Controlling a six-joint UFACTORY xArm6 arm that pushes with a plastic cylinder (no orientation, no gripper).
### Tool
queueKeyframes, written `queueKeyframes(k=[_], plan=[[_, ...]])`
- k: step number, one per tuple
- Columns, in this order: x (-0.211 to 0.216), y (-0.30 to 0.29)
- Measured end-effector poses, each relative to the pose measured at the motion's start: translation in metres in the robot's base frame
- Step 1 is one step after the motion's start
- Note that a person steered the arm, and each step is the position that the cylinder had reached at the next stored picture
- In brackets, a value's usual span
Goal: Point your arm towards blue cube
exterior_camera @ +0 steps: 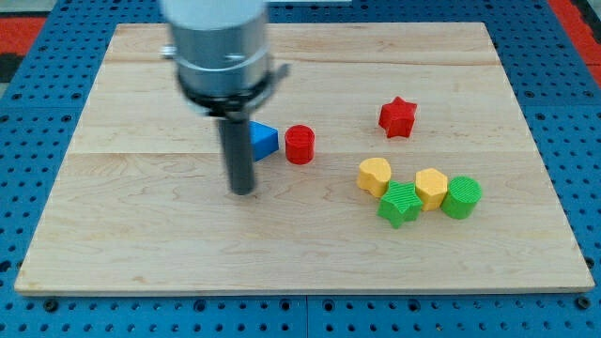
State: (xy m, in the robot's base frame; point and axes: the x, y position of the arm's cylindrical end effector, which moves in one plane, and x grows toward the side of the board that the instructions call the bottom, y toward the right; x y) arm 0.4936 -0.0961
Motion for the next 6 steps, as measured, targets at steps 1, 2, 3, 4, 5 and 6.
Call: queueKeyframes(k=[1,2,3,4,5,6], plan=[[-0.016,-0.055],[-0.048,-0.06],[-0.072,-0.059],[-0.087,-0.052],[-0.087,-0.014],[-0.086,0.021]])
